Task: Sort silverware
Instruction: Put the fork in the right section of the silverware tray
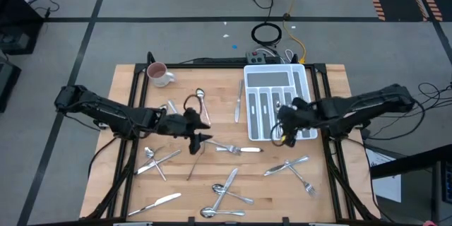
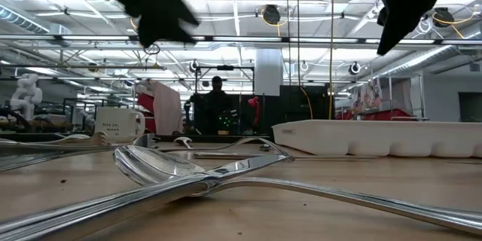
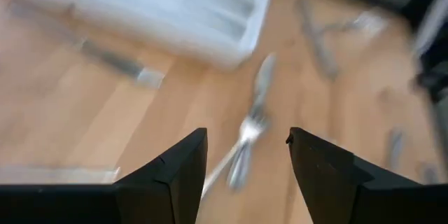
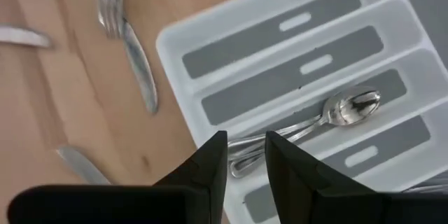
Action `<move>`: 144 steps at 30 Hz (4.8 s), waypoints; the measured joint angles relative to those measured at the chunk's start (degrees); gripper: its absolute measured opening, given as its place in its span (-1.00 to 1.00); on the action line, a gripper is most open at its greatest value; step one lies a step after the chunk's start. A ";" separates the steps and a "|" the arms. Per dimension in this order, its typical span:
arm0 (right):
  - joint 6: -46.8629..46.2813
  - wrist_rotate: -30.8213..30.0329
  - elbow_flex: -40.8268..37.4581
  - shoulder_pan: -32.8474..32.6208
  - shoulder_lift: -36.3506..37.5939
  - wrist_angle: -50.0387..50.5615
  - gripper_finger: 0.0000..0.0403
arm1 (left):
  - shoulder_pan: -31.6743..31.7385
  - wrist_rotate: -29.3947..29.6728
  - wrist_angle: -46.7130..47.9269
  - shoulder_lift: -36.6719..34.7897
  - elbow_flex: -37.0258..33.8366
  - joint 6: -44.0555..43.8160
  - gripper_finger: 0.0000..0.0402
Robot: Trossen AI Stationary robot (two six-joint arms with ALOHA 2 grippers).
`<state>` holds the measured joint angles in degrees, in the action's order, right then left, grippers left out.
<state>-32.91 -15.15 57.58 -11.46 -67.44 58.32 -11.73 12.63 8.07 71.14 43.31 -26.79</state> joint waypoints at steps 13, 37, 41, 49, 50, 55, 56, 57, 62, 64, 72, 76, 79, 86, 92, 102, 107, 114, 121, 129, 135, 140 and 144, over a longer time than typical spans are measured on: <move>-0.61 0.34 0.00 -1.17 -13.77 -10.71 -0.57 | -3.29 1.23 18.41 0.48 0.00 -23.72 0.03; -0.96 -0.01 -0.02 -1.14 -16.27 -16.84 -0.57 | -8.58 -0.62 12.29 15.77 0.00 -44.69 0.03; -0.96 0.03 -0.02 -1.14 -16.26 -16.88 -0.57 | -8.55 -2.16 12.27 16.94 0.02 -44.94 0.03; -0.93 0.15 -0.02 -1.14 -16.26 -16.95 -0.57 | -9.53 -5.63 8.62 20.61 0.03 -44.90 0.03; -0.91 0.17 -0.02 -1.14 -16.26 -16.95 -0.57 | -9.75 -6.06 8.07 21.06 0.06 -44.86 0.03; -0.91 0.19 -0.02 -1.14 -16.26 -16.71 -0.57 | -9.94 -7.58 7.87 22.77 0.20 -44.87 -0.09; -0.91 0.20 -0.02 -1.14 -16.26 -16.71 -0.57 | -9.94 -7.63 7.96 22.96 0.20 -44.87 -0.18; -0.91 0.20 -0.02 -1.14 -16.26 -16.70 -0.57 | -9.94 -7.64 8.03 23.02 0.19 -44.87 -0.30; -2.18 0.21 -0.02 -1.14 -16.26 -15.99 -0.57 | -10.11 -7.72 8.28 23.20 1.01 -44.74 -0.92; -2.56 0.21 -0.02 -1.14 -16.26 -16.10 -0.57 | -10.17 -8.44 9.16 23.42 2.36 -43.92 -0.94; -0.71 0.21 -0.02 -1.14 -16.26 -17.29 -0.57 | -10.18 -8.32 24.06 23.47 14.56 -35.88 -0.97; -3.69 0.06 -0.04 -0.14 -16.26 -22.50 -0.57 | -10.16 -2.78 35.56 23.40 21.34 -32.78 -0.97; -9.09 0.39 -0.04 1.61 -16.25 -29.83 -0.57 | -10.16 4.85 45.41 23.37 25.55 -32.20 -0.97; -28.84 0.53 -0.04 7.98 -15.30 -40.52 -0.57 | -10.12 21.78 62.31 23.27 33.04 -24.84 -0.97; -30.90 4.30 -0.04 15.60 -14.46 -52.02 -0.57 | -9.99 34.29 63.10 23.27 37.98 -16.18 -0.97; -31.69 15.57 -0.04 22.36 -14.46 -78.79 -0.49 | -8.27 49.68 59.19 23.25 39.69 5.89 -0.97; -33.03 20.06 -0.04 22.77 -14.49 -78.48 -0.28 | -6.71 53.68 59.42 23.25 39.69 17.42 -0.97; -35.98 21.55 -0.04 22.81 -14.51 -77.71 -0.01 | -3.15 57.91 59.41 23.25 39.67 36.01 -0.97; -36.08 21.54 -0.04 22.79 -14.51 -76.05 0.04 | -0.17 62.33 59.40 23.25 39.68 53.22 -0.97; -35.50 21.48 -0.04 23.60 -14.51 -75.90 0.04 | 0.11 62.30 56.36 23.25 39.67 66.88 -0.97; -35.21 21.13 -0.04 24.26 -14.51 -73.53 0.04 | 0.15 61.54 49.03 23.25 39.67 77.86 -0.96; -34.81 21.03 -0.04 24.26 -14.51 -72.12 0.04 | 0.13 60.91 43.26 23.25 39.67 85.43 -0.96; -34.85 21.04 -0.04 24.26 -14.52 -72.08 0.04 | 0.39 60.00 40.68 23.30 39.67 89.14 -0.95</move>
<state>-67.76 5.89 57.54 12.80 -81.96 -13.76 -11.33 72.64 48.75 94.44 82.98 62.35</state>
